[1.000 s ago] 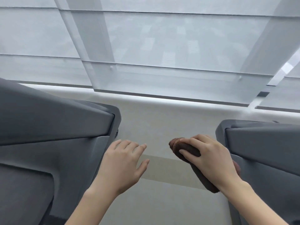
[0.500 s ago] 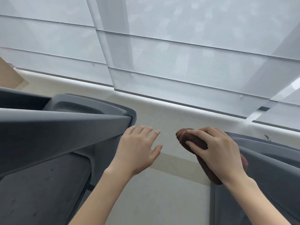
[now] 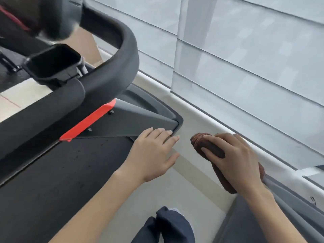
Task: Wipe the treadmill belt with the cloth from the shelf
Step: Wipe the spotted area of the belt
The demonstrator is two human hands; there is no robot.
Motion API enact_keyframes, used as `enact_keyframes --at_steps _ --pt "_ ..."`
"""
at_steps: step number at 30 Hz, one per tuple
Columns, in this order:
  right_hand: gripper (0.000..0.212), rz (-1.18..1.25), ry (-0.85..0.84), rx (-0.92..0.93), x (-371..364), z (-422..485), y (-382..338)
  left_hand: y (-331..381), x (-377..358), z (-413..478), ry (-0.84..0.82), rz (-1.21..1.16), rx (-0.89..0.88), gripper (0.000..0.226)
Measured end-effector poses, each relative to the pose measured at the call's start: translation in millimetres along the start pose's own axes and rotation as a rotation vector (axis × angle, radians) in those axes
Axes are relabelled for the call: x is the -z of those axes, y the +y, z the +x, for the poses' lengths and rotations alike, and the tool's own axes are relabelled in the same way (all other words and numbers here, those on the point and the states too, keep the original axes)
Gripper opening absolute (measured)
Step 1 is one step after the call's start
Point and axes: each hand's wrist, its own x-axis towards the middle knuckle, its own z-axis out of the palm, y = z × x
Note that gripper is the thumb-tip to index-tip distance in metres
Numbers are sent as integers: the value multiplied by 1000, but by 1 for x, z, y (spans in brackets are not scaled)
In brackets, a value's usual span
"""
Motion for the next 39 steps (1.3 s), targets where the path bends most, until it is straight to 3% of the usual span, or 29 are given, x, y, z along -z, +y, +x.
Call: enact_keyframes --at_steps 5,13,24,39 --pt "24 99 -115 235 -16 35 -24 -8 14 -35 20 2 283 50" --pt "28 259 -337 613 -42 63 -70 18 28 -106 199 27 663 41" --pt "34 425 -414 1052 -67 19 -183 68 37 -245 170 106 1196 44" --pt "30 506 -585 1314 -65 -148 -357 109 61 -463 192 154 1468 44"
